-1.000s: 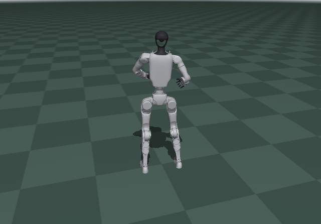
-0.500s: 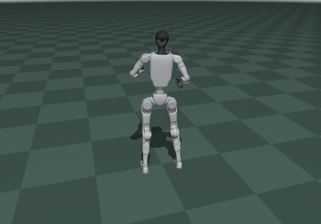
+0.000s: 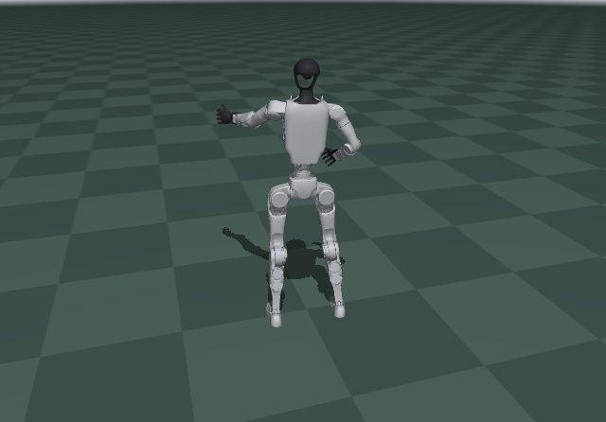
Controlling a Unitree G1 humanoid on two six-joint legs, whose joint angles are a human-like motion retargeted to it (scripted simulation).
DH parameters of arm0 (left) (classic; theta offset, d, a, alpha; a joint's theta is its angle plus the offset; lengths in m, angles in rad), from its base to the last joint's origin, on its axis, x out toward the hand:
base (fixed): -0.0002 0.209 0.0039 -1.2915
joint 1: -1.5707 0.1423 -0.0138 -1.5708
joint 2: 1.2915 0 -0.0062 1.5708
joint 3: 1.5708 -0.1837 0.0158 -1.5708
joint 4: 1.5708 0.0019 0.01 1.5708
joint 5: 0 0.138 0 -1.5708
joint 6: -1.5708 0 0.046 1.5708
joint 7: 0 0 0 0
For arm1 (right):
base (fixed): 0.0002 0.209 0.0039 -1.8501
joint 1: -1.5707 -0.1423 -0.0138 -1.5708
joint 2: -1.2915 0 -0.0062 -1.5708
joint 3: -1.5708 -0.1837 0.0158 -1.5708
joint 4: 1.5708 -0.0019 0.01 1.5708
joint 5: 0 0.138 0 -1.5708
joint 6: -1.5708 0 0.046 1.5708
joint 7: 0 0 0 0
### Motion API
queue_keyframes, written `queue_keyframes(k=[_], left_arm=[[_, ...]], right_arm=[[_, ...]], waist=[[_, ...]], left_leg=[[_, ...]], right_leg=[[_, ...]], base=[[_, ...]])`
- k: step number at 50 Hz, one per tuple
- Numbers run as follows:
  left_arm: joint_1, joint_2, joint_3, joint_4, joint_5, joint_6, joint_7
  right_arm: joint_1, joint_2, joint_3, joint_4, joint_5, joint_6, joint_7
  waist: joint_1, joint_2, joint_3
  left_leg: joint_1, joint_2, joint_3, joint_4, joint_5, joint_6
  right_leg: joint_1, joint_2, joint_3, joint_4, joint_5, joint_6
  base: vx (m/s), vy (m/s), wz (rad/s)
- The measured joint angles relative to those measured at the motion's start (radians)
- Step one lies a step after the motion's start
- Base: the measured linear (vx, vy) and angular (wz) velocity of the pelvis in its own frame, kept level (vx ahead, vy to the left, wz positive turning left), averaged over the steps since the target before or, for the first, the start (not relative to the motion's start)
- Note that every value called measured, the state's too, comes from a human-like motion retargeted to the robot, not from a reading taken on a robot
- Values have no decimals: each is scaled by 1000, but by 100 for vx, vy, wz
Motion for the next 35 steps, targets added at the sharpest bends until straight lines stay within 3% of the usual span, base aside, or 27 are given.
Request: queue_keyframes(k=[6, 14, 35], left_arm=[[-89, -4, -2, 132, 27, -12, 85], [-66, 6, -24, 5, 16, -34, 64], [354, 110, -79, -1092, -206, -128, -65]], right_arm=[[-15, 9, -6, 11, 4, -11, -37], [2, 28, -20, 12, 8, -5, -35], [44, 64, -65, -8, -3, 54, -12]], waist=[[-26, 2, 8], [-38, -3, 11], [32, -21, 17]], left_leg=[[-3, 0, -1, 2, 1, -2], [-3, 2, 3, 0, 0, -4], [5, 4, 11, -9, -7, -8]], right_leg=[[-1, 1, -1, -1, 1, 0], [-3, 2, 1, -2, 4, 1], [-3, 4, 10, -6, 8, 8]], base=[[0, 0, 0], [0, 0, 0], [0, 0, 0]])
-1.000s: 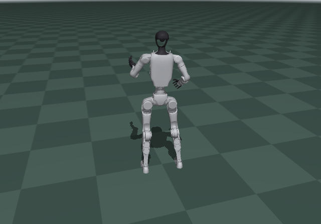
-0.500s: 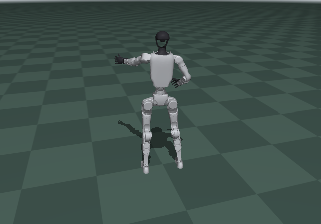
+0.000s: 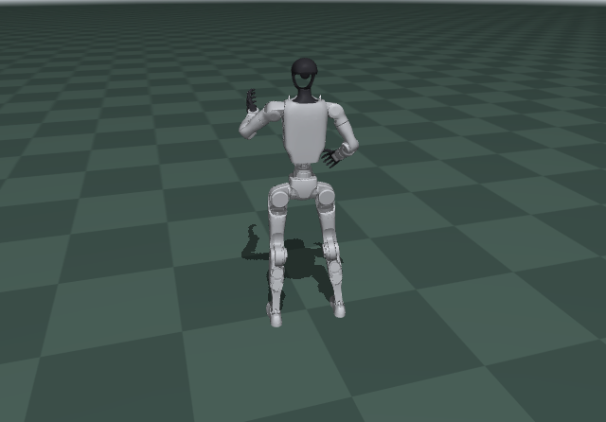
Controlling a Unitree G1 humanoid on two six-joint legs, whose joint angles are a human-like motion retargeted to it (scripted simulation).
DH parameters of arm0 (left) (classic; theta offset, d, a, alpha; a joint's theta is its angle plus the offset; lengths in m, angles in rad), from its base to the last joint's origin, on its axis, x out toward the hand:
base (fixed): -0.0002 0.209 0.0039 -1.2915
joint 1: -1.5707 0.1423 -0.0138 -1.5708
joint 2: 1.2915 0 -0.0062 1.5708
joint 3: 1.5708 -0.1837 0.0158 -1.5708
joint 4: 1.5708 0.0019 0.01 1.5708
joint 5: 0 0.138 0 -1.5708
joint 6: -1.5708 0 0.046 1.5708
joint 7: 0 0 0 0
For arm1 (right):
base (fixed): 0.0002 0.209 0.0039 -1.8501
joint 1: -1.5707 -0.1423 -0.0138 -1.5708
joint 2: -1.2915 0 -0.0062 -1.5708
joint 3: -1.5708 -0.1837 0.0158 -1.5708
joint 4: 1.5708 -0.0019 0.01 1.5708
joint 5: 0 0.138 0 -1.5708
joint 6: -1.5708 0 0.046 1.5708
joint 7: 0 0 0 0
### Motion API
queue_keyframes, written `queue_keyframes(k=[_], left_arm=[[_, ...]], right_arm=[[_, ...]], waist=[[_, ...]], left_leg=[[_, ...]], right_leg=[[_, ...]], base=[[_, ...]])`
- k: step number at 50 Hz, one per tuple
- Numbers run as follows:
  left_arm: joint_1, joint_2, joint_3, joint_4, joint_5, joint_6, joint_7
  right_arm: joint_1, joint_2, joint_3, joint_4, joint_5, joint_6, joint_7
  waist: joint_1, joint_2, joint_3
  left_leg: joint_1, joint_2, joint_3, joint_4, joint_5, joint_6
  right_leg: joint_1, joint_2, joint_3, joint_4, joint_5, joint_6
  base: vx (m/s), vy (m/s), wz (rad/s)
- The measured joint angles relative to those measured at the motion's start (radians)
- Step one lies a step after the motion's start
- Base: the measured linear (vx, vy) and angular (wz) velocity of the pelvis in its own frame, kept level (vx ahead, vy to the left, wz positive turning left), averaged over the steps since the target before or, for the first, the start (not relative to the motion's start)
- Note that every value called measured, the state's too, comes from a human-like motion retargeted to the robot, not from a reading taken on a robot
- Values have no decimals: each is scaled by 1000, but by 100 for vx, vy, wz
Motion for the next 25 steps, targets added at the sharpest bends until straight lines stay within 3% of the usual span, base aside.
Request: queue_keyframes(k=[10, 25], left_arm=[[72, 35, -158, -303, 192, 23, 9], [18, -24, -397, -302, 393, 64, 20]], right_arm=[[-5, 11, -10, -7, -1, 2, -17], [-4, 0, -5, -14, -4, -9, -52]], waist=[[5, -2, 1], [-29, 4, -1]], left_leg=[[2, -1, -7, 1, -4, -3], [2, -3, 2, 4, -7, 0]], right_leg=[[5, -1, -4, 0, -2, 6], [1, -2, 8, 0, -1, 13]], base=[[0, 0, 0], [0, 0, 0]])
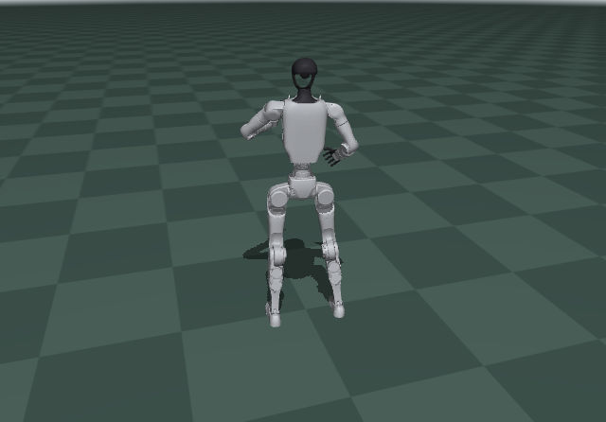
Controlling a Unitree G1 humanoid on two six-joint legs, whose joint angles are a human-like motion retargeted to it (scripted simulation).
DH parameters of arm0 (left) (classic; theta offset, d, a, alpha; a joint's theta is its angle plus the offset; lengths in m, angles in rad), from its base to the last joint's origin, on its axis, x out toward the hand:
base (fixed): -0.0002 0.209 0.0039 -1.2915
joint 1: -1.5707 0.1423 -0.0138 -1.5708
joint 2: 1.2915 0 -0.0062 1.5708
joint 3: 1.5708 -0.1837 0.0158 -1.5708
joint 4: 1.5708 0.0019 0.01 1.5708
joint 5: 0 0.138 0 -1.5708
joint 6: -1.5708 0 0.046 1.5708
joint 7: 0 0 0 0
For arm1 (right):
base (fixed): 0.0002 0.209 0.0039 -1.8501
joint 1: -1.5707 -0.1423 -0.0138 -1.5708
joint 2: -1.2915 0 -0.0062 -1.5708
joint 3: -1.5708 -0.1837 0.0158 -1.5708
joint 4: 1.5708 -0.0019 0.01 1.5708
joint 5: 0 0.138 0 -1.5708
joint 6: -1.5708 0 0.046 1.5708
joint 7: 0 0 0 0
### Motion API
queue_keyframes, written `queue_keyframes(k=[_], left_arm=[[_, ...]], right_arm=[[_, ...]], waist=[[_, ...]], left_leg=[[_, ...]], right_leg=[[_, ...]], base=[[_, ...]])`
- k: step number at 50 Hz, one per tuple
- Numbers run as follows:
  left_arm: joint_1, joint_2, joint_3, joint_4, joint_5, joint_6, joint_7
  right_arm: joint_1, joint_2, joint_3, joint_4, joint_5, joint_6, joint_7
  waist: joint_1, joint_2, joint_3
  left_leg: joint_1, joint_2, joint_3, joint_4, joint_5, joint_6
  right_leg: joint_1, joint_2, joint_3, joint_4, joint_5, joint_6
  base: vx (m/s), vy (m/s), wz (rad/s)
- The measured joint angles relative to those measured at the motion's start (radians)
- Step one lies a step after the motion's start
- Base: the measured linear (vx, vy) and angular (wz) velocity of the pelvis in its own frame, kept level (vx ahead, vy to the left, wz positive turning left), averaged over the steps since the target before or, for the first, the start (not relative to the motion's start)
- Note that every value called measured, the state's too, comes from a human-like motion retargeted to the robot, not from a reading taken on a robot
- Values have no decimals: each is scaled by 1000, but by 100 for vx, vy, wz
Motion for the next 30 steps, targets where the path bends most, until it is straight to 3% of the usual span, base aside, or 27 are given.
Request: queue_keyframes(k=[8, 20, 30], left_arm=[[0, -34, -71, 99, 185, 14, 2], [-76, -105, -240, 495, 907, -2, -46], [-51, -255, -259, 800, 1040, -17, -233]], right_arm=[[16, 2, -13, -4, 28, -19, -14], [50, -25, -22, -3, 3, -81, -5], [45, -44, -33, -4, 3, -90, 77]], waist=[[-32, 5, -3], [-61, 0, -19], [-78, -2, -31]], left_leg=[[-1, 3, 12, 2, -3, 0], [-1, 2, 17, 11, -10, 8], [-7, 1, 20, 17, -11, 17]], right_leg=[[-7, 4, 13, 1, 2, 2], [-10, 4, 22, 8, -4, 9], [-21, 4, 28, 18, -10, 3]], base=[[0, 0, 0], [0, 0, 0], [0, 0, 0]])
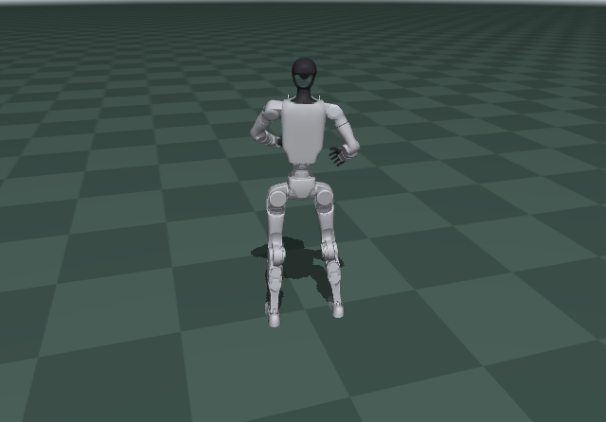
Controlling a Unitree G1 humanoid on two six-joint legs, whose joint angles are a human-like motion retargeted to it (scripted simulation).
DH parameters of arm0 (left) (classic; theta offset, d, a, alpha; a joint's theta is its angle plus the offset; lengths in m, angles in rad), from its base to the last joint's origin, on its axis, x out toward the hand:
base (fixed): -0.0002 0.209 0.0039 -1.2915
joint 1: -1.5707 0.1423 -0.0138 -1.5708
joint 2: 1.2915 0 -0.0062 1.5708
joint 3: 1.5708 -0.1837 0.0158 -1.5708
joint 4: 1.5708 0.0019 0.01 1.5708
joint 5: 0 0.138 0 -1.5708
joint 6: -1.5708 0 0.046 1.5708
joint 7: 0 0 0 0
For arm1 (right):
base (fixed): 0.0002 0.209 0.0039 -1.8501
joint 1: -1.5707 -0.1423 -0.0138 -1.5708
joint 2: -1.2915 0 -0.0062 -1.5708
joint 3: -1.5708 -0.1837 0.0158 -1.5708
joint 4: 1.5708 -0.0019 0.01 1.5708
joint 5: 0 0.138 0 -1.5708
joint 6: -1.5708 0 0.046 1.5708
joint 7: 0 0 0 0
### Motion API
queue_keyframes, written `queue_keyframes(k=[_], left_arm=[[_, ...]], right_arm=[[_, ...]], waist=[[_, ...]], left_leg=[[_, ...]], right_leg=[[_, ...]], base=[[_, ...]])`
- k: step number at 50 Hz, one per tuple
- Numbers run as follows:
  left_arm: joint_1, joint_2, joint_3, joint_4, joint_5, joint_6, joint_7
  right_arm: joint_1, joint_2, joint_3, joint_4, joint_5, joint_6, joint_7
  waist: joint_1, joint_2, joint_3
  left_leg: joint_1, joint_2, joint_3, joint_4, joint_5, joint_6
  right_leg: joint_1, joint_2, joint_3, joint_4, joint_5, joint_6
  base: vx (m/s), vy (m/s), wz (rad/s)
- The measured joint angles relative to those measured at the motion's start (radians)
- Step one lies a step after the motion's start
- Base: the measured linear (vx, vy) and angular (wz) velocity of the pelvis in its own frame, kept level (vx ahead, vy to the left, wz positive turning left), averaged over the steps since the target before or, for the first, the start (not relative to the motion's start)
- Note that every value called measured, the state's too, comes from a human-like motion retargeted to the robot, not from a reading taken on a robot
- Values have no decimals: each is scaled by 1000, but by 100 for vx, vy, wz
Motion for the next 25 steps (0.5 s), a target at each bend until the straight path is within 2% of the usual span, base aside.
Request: queue_keyframes(k=[8, 12, 25], left_arm=[[10, 1, 12, -3, 19, -10, 22], [31, 26, 64, -60, -23, -23, 26], [112, 168, 492, -412, -575, -67, 27]], right_arm=[[3, -6, -13, 2, -2, 0, -9], [8, -4, -18, -1, -4, 1, 3], [3, 25, -21, 13, -27, 13, 41]], waist=[[2, 3, 3], [11, 2, 7], [57, 5, 25]], left_leg=[[3, 1, 1, 0, -1, -2], [2, 3, 1, -2, -1, -7], [4, 6, -9, -5, -14, -29]], right_leg=[[4, 1, 0, -4, 3, 0], [2, 3, -1, -4, 4, 0], [9, 6, -12, -8, 10, 7]], base=[[0, 0, 0], [0, 0, 0], [0, 0, 0]])
